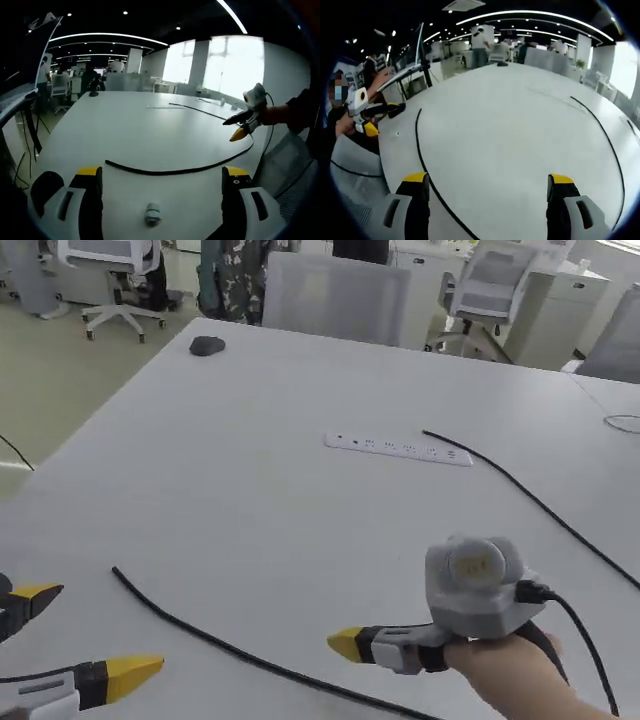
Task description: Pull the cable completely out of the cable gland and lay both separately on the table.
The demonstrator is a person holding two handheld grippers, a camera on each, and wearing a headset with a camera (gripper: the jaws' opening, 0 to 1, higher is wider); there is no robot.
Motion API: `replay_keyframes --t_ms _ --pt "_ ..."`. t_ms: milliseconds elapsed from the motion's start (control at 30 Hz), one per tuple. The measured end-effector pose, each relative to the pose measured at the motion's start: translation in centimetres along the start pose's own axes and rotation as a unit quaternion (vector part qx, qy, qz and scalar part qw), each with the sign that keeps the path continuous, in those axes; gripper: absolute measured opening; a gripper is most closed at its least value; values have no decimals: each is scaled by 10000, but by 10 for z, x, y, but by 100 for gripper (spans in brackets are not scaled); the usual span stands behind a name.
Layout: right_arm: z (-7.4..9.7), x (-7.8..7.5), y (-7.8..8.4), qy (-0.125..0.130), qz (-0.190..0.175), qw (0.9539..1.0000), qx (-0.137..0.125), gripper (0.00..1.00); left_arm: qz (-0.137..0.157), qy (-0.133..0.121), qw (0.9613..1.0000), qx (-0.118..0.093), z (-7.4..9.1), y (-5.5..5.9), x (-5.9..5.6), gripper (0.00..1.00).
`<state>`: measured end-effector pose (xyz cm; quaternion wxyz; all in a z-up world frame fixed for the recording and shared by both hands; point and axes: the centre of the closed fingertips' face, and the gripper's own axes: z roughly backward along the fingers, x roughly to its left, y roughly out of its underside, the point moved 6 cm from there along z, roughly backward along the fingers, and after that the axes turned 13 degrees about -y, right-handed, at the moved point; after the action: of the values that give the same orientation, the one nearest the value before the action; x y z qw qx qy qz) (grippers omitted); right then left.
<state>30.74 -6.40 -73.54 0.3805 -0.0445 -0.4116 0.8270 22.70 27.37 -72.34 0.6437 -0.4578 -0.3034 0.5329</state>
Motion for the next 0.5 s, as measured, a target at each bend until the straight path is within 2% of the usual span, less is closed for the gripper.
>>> replay_keyframes --t_ms 33,67,100,200,300,400,467,500 --pt "12 -6 9 25 -163 9998 83 99 211 82 9990 374 -1 2 -5 99" --pt "20 -10 15 72 -273 9995 107 99 176 143 9995 197 -2 -3 -7 99" --pt "31 -15 22 96 -353 9993 100 99 141 177 9997 128 -2 -6 -10 99" --pt "50 -24 34 206 -516 9985 -4 99 -26 224 9995 205 -5 -11 -16 99" --pt "64 -29 47 260 -747 9968 -90 99 -401 134 9989 185 -9 -16 -21 99" --pt "77 -33 54 277 -974 9944 -314 99 -265 168 9990 329 -11 -19 -25 99" --pt "82 -36 59 312 -1088 9930 -351 98 -211 80 9984 519 -12 -18 -25 99" --pt "84 -36 60 311 -1098 9928 -364 98 -142 66 9984 544 -12 -19 -25 99"
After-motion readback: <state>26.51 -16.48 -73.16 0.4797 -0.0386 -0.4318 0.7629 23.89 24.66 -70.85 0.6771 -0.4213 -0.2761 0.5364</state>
